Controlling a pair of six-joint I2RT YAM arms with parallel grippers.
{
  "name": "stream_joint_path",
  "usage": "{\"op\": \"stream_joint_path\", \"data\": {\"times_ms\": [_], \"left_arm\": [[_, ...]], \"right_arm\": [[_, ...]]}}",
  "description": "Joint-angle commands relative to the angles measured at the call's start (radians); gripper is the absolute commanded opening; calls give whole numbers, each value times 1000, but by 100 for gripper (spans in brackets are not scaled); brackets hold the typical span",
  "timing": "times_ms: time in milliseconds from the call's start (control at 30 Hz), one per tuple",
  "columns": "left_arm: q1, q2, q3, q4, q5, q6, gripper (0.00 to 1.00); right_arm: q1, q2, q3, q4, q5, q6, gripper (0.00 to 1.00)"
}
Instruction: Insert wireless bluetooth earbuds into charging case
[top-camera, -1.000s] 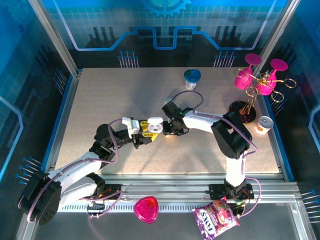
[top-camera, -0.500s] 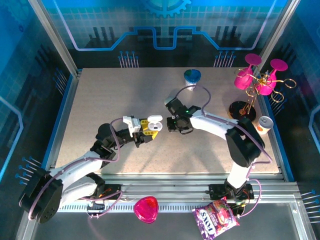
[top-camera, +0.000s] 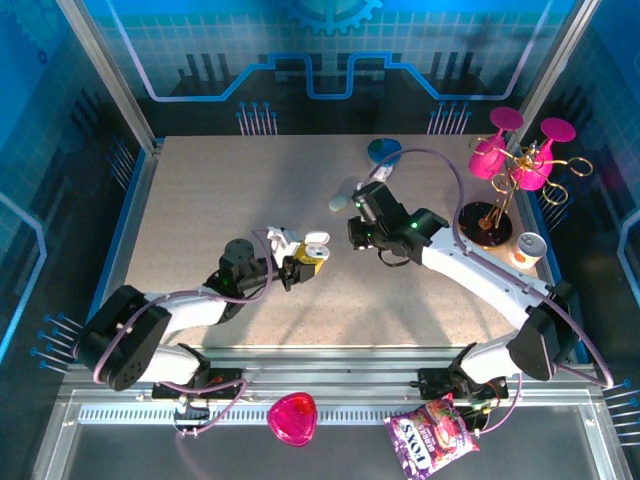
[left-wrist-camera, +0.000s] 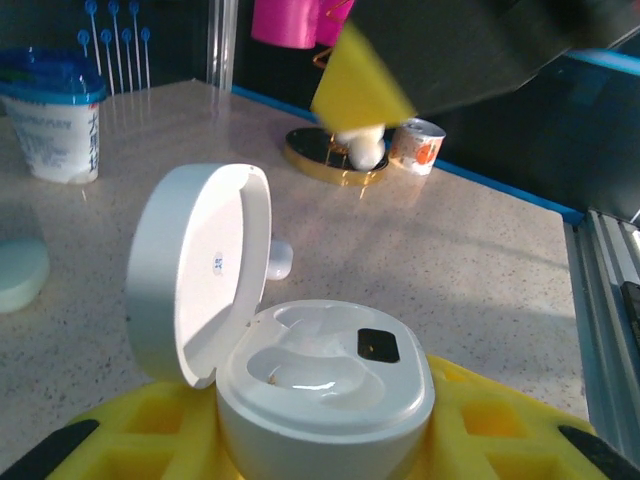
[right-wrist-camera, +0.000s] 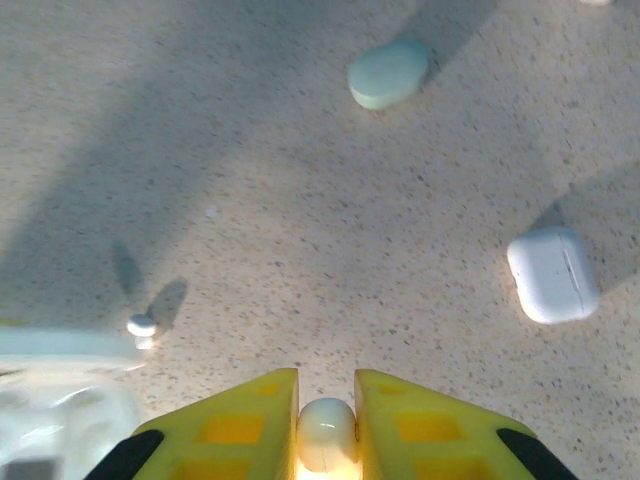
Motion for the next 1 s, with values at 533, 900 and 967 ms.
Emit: {"op": "stream_joint_path", "data": {"times_ms": [533,900,967], "left_arm": [[6,-10,79,-11,17,-104,25],[6,-34,74,51,37,-178,25],[6,-38,75,53,44,-183,25]], "right_arm": [[152,113,155,-3,43,-98,20],[153,126,138,9,47,-96,19],[152,126,135,14,50,-98,19]]}}
